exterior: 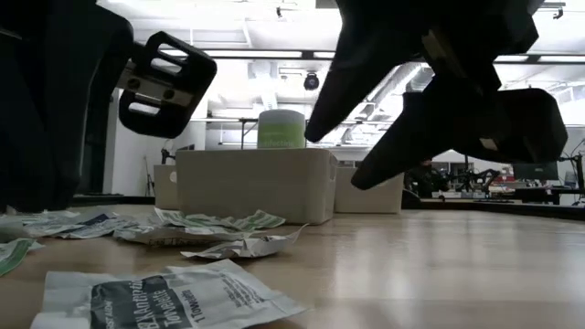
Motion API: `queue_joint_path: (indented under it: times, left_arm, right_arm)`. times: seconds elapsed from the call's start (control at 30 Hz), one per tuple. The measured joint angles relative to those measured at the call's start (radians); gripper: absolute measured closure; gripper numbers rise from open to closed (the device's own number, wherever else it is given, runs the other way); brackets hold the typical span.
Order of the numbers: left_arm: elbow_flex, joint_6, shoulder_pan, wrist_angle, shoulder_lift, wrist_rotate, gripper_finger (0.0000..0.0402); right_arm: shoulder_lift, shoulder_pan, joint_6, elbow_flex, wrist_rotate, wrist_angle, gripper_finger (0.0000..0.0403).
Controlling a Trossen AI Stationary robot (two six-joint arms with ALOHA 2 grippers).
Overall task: Pick & Place First Aid Supplies
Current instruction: Put the towelette pack into the right bin
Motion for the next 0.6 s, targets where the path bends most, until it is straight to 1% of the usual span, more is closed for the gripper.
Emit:
queue_joint_path:
  times: [0.17, 0.4, 0.6]
  left_arm:
    - [0.0, 0.032, 0.0, 0.017, 0.0, -0.014, 0.0401]
    - [0.0, 0.035, 0.0, 0.031, 0.001, -0.026, 0.0401]
    - [0.009, 0.038, 0.0, 0.062, 0.061, -0.02, 0.0401]
  right_arm:
    - [0.004, 0.0, -0.002, 0.0, -0.013, 0.01, 0.0234]
    - [0.004, 0.0, -0.007, 0.0, -0.012, 0.011, 0.0234]
    - [0.004, 0.0, -0.008, 0.0, -0.014, 0.013, 0.0234]
